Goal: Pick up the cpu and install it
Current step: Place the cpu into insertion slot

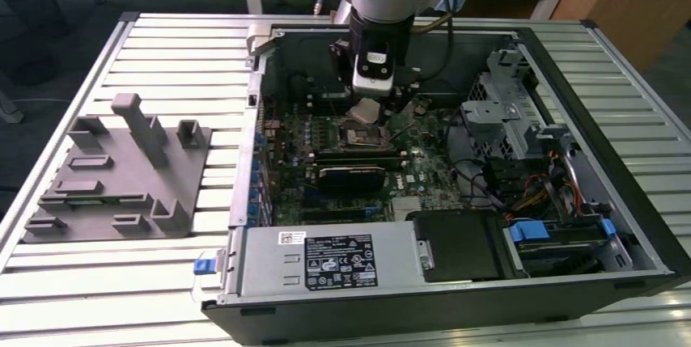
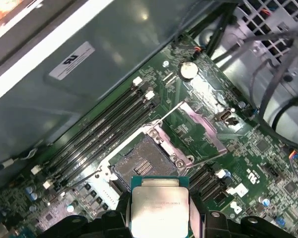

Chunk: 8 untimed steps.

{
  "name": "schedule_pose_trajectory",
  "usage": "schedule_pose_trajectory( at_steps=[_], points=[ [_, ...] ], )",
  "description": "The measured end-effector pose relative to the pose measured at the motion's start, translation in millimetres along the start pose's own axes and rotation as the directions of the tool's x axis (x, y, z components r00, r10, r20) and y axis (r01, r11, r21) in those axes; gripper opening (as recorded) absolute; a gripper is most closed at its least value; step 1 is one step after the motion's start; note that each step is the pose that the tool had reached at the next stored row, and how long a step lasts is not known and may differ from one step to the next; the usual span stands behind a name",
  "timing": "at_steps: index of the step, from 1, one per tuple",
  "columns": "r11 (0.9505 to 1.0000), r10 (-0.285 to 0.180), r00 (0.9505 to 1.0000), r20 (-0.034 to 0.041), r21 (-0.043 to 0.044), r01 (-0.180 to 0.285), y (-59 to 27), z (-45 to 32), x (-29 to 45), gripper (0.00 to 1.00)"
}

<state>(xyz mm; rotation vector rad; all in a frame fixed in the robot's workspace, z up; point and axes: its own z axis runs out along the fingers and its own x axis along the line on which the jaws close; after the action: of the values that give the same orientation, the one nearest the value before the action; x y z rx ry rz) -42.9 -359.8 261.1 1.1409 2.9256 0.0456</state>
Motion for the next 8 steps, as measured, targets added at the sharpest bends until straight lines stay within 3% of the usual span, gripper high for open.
schedule_pose_trajectory(
  at_steps=[8],
  points=[
    [0.9966,0.082,0.9966,0.0022,-0.0009,-0.082,0.0,0.0,0.0,0.55]
  ],
)
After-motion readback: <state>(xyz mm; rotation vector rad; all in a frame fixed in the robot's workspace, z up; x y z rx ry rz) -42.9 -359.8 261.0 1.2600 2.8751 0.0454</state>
